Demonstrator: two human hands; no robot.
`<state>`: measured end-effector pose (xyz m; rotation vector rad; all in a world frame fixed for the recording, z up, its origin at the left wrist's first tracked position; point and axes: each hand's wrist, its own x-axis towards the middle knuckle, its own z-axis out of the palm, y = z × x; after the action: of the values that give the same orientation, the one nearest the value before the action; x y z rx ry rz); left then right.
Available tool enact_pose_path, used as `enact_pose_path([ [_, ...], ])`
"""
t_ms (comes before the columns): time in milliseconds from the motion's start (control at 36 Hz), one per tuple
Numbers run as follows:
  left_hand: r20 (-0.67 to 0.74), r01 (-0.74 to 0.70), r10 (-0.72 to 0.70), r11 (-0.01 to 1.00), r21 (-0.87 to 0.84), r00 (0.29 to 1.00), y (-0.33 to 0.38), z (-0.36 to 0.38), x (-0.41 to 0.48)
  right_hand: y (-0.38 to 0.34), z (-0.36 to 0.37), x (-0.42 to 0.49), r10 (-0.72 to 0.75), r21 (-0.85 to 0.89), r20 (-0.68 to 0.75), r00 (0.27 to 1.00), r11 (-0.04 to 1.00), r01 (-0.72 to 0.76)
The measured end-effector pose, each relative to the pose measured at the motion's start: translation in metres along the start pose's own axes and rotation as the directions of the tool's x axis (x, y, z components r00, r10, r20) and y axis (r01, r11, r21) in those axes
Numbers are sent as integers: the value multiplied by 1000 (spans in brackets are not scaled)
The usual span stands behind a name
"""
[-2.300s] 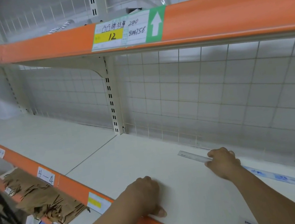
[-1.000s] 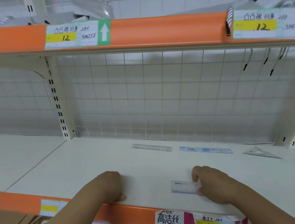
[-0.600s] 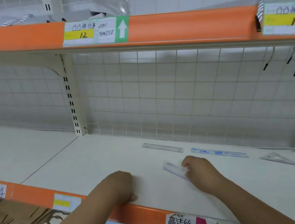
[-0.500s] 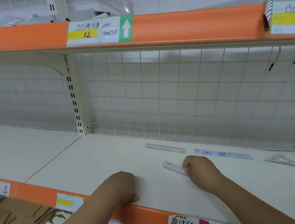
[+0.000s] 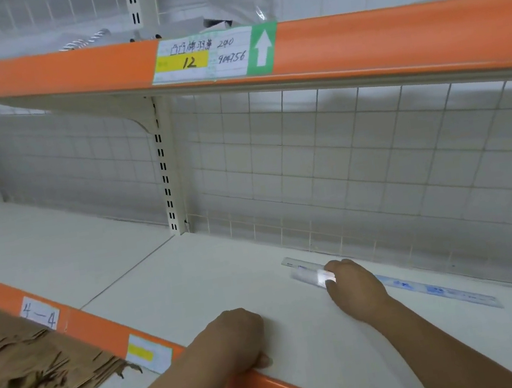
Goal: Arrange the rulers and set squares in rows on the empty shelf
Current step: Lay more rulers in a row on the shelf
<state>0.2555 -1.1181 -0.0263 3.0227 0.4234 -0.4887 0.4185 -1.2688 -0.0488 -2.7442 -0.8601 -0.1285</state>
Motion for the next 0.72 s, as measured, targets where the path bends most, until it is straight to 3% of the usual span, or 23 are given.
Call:
enact_pose_path([
  [194,23,9,-9,1000,3,1000,0,0,1,-6,0,21,-45,-121,-168,985,992,24],
  [361,24,14,-14,1000,9,1000,1,0,2,-5,4,32,-124,-276,-152,981,958,78],
  [444,15,15,-15,1000,10,1000,0,1,2,3,18,42,-157,-276,-251,955,957,85],
  [722,7,10,-10,999,30,1000,-1,3,4,6,31,45,-148,-298,-82,985,947,118],
])
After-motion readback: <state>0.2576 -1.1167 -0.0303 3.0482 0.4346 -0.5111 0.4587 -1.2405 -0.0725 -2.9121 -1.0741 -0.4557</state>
